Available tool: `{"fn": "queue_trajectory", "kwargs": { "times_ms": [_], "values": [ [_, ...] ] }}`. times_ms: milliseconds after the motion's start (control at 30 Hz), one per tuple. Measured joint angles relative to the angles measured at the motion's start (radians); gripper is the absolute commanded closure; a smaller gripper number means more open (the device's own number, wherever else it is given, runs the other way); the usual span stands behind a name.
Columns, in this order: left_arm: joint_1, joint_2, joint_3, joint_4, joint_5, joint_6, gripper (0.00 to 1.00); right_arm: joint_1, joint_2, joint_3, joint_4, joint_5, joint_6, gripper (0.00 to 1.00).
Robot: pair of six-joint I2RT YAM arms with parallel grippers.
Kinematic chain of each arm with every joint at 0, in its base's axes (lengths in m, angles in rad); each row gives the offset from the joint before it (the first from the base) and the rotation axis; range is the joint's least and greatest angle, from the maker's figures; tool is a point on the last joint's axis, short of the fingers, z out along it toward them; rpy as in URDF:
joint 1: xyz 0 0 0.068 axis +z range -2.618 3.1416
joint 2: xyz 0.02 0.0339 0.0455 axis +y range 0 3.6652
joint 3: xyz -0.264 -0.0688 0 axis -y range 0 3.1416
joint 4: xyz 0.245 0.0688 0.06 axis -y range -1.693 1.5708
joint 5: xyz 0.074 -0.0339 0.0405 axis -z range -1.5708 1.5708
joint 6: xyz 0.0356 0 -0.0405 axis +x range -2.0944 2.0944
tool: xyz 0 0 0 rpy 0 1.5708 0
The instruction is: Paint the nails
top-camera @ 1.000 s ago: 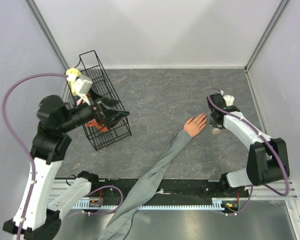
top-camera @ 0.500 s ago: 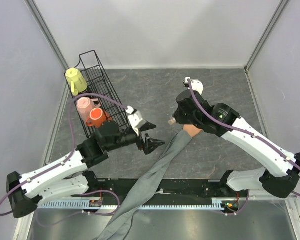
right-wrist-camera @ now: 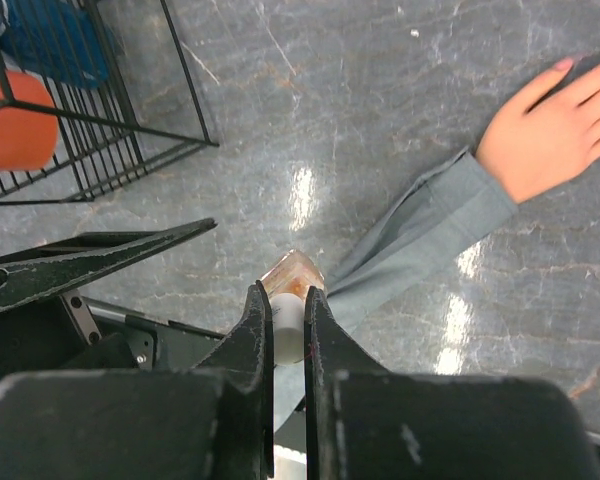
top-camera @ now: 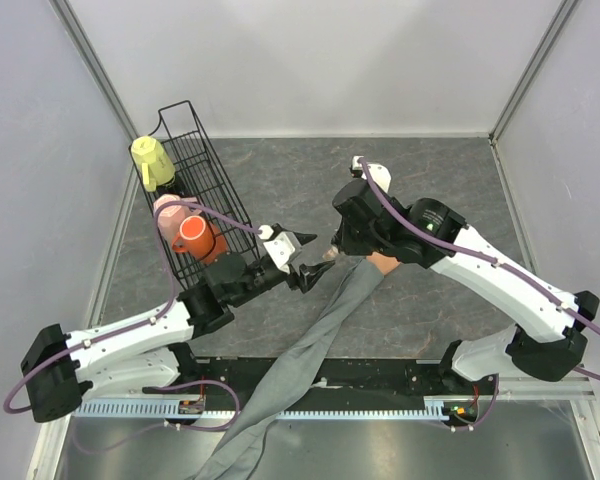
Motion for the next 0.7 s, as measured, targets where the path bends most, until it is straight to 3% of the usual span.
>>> {"fn": "queue_trajectory", "kwargs": {
  "times_ms": [700],
  "values": [
    [-0.020, 0.154, -0.014, 0.130, 0.031, 0.127, 0.44, 0.014, 0.026, 0.020, -0.084, -0.009, 0.082, 1.00]
  ]
}}
